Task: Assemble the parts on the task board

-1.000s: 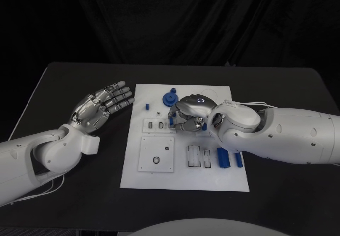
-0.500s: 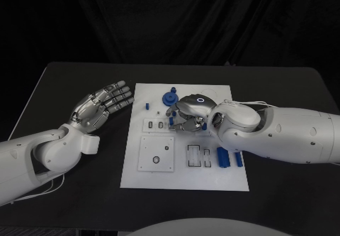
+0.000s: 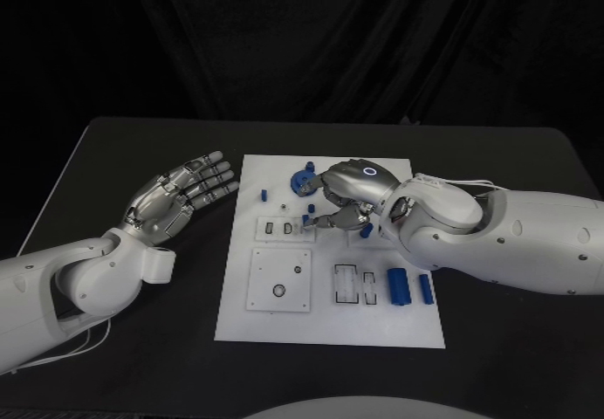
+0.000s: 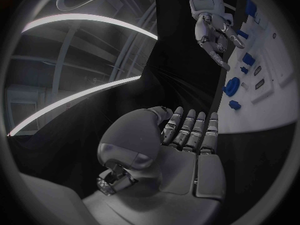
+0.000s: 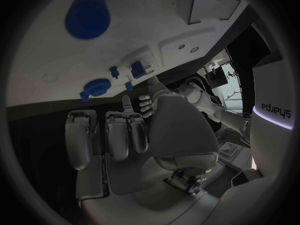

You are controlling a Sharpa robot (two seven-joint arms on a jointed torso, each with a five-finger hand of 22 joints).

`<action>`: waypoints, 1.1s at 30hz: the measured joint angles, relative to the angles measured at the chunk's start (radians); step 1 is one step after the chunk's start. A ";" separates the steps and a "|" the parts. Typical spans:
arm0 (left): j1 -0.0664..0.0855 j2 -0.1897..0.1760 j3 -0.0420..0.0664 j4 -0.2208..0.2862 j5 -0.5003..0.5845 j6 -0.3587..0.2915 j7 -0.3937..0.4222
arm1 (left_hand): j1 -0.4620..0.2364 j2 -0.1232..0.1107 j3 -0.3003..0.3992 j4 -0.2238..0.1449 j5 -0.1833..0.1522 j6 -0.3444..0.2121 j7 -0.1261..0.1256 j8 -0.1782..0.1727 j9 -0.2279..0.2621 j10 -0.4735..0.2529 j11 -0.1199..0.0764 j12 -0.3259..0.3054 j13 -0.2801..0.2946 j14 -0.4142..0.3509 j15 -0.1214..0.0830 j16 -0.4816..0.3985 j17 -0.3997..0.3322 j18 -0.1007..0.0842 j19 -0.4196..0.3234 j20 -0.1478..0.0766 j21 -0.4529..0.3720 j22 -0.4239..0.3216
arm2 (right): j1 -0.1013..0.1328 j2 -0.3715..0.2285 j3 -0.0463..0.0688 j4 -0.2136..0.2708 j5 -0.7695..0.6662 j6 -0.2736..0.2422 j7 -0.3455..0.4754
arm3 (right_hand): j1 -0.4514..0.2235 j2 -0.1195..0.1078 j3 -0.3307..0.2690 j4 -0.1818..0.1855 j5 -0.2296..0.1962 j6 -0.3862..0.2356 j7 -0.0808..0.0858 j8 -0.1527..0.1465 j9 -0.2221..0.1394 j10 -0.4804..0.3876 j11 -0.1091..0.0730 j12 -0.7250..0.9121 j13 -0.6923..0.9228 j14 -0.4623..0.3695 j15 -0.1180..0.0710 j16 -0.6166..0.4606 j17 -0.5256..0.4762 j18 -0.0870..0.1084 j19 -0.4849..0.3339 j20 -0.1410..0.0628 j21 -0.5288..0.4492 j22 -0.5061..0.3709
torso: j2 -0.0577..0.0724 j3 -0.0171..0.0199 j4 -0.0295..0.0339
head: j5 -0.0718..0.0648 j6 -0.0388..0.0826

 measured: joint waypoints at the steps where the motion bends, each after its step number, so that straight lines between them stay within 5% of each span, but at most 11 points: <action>1: 0.000 -0.003 0.000 0.005 -0.002 -0.002 0.000 | 0.000 0.000 0.000 0.000 0.000 0.000 0.000 0.000 0.000 0.000 0.000 0.000 0.000 0.000 0.000 0.000 0.000 0.000 0.000 0.000 0.000 0.000 | 0.007 -0.004 0.000 0.004 0.003 -0.006 0.005 | -0.004 -0.012 -0.004 0.014 0.000 0.000 0.000 0.000 -0.003 0.000 0.000 0.000 0.000 0.000 0.000 0.000 0.000 0.000 0.000 0.000 0.000 0.000 | 0.000 0.0000 -0.0006 | 0.002 0.004; 6: 0.001 -0.017 0.000 0.030 -0.012 -0.020 0.001 | -0.005 -0.005 0.010 -0.010 0.000 0.000 0.000 0.000 0.000 0.000 0.000 0.003 0.000 0.005 0.004 0.017 0.004 0.000 0.020 0.003 0.014 0.006 | 0.039 -0.027 0.000 0.019 0.036 -0.037 0.036 | -0.009 -0.018 -0.010 0.065 0.000 0.025 -0.004 -0.004 -0.008 0.000 0.000 0.000 0.000 0.000 0.000 0.000 0.000 0.000 0.000 0.000 -0.004 0.000 | -0.004 0.0016 -0.0037 | 0.011 0.025; 10: 0.011 -0.024 0.000 0.047 -0.018 -0.046 0.001 | -0.021 -0.021 0.024 -0.024 0.000 0.018 0.010 0.007 0.003 0.010 0.010 0.029 0.001 0.089 0.012 0.100 0.028 -0.015 0.137 0.003 0.091 0.042 | 0.062 -0.048 -0.001 0.017 0.089 -0.057 0.066 | -0.008 -0.017 -0.004 0.079 0.000 0.039 0.000 0.000 -0.010 0.000 0.000 0.000 0.000 0.000 0.000 0.000 0.000 0.000 0.000 0.000 -0.005 0.000 | -0.012 0.0033 -0.0042 | 0.014 0.040; 14: 0.040 -0.025 0.000 0.063 -0.026 -0.089 0.001 | -0.037 -0.037 0.026 -0.038 -0.013 0.007 0.010 0.008 0.002 0.029 0.018 0.066 0.001 0.201 0.020 0.222 0.065 -0.032 0.295 -0.005 0.220 0.105 | 0.074 -0.080 -0.002 -0.002 0.157 -0.074 0.110 | 0.030 0.022 0.010 0.080 0.001 0.091 0.006 0.024 -0.010 0.000 0.000 0.000 0.000 0.000 0.000 0.000 0.000 0.000 0.000 0.000 -0.005 0.000 | -0.021 0.0060 -0.0040 | 0.017 0.054; 18: 0.067 -0.025 0.001 0.076 -0.038 -0.136 -0.007 | -0.045 -0.045 0.019 -0.041 -0.033 0.008 0.011 0.008 0.002 0.070 0.024 0.108 0.008 0.274 -0.004 0.335 0.107 -0.032 0.367 -0.023 0.324 0.163 | 0.076 -0.114 -0.004 -0.036 0.232 -0.083 0.161 | 0.042 0.060 0.022 0.076 0.040 0.162 0.011 0.053 -0.002 -0.004 0.006 0.000 0.000 0.000 0.002 0.000 0.000 0.000 0.000 0.000 -0.005 0.000 | -0.031 0.0104 -0.0044 | 0.021 0.062; 21: 0.093 -0.017 -0.001 0.073 -0.050 -0.174 -0.025 | -0.045 -0.045 0.009 -0.038 -0.044 0.026 0.029 0.008 0.002 0.142 0.020 0.182 0.039 0.325 -0.024 0.487 0.180 -0.032 0.400 -0.042 0.451 0.241 | 0.073 -0.145 -0.004 -0.054 0.297 -0.086 0.205 | 0.019 0.069 0.005 0.097 0.006 0.214 0.013 0.074 0.006 -0.004 0.022 0.000 0.000 0.000 0.018 0.000 0.000 0.000 -0.002 0.012 -0.008 0.000 | -0.043 0.0142 -0.0061 | 0.028 0.067; 25: 0.123 0.007 0.000 0.065 -0.080 -0.224 -0.075 | -0.064 -0.071 -0.021 0.003 -0.091 0.113 0.047 0.035 0.015 0.296 -0.025 0.349 0.127 0.422 -0.068 0.751 0.320 -0.024 0.434 -0.060 0.669 0.378 | 0.055 -0.192 -0.004 -0.070 0.381 -0.097 0.258 | -0.059 0.106 -0.015 0.118 -0.001 0.254 0.000 0.091 0.013 -0.004 0.022 0.000 0.000 0.000 0.018 0.000 0.000 0.000 -0.002 0.013 -0.011 0.000 | -0.066 0.0213 -0.0110 | 0.036 0.058; 27: 0.136 0.020 0.001 0.059 -0.109 -0.247 -0.110 | -0.085 -0.086 -0.061 0.072 -0.158 0.176 0.056 0.056 0.024 0.346 -0.050 0.407 0.167 0.452 -0.091 0.848 0.375 -0.003 0.425 -0.069 0.774 0.447 | 0.046 -0.210 -0.005 -0.075 0.425 -0.107 0.283 | -0.076 0.123 -0.015 0.118 0.003 0.265 -0.002 0.097 0.016 -0.004 0.022 0.000 0.000 0.000 0.018 0.000 0.000 0.000 -0.002 0.013 -0.011 0.000 | -0.078 0.0244 -0.0134 | 0.041 0.053; 29: 0.142 0.031 0.001 0.052 -0.145 -0.265 -0.143 | -0.099 -0.075 -0.094 0.113 -0.199 0.212 0.062 0.070 0.029 0.395 -0.070 0.442 0.192 0.471 -0.107 0.899 0.405 0.001 0.414 -0.075 0.843 0.491 | 0.040 -0.221 -0.005 -0.079 0.464 -0.115 0.302 | -0.081 0.136 -0.015 0.118 0.037 0.270 -0.008 0.105 0.020 -0.001 0.019 0.000 0.000 0.000 0.018 -0.011 0.000 0.000 -0.002 0.013 -0.025 0.000 | -0.087 0.0273 -0.0154 | 0.046 0.044; 32: 0.149 0.054 0.000 0.044 -0.218 -0.290 -0.201 | -0.133 -0.040 -0.164 0.126 -0.241 0.258 0.068 0.082 0.033 0.471 -0.100 0.481 0.230 0.540 -0.131 0.958 0.441 0.025 0.419 -0.079 0.930 0.545 | 0.028 -0.239 -0.004 -0.083 0.538 -0.128 0.331 | -0.079 0.144 -0.022 0.114 0.140 0.276 -0.013 0.117 0.027 -0.004 0.014 0.000 0.000 0.000 0.012 -0.051 0.000 0.001 -0.002 0.013 -0.084 0.000 | -0.102 0.0330 -0.0195 | 0.054 0.029; 33: 0.151 0.061 0.000 0.043 -0.240 -0.296 -0.217 | -0.134 -0.039 -0.178 0.127 -0.241 0.278 0.067 0.091 0.036 0.497 -0.107 0.495 0.244 0.591 -0.139 0.988 0.488 0.025 0.432 -0.084 0.952 0.557 | 0.023 -0.244 -0.004 -0.084 0.567 -0.132 0.340 | -0.078 0.145 -0.033 0.115 0.185 0.276 -0.013 0.122 0.031 -0.004 0.014 -0.001 0.000 0.000 0.011 -0.084 0.000 0.018 -0.006 0.013 -0.135 0.000 | -0.109 0.0356 -0.0214 | 0.058 0.026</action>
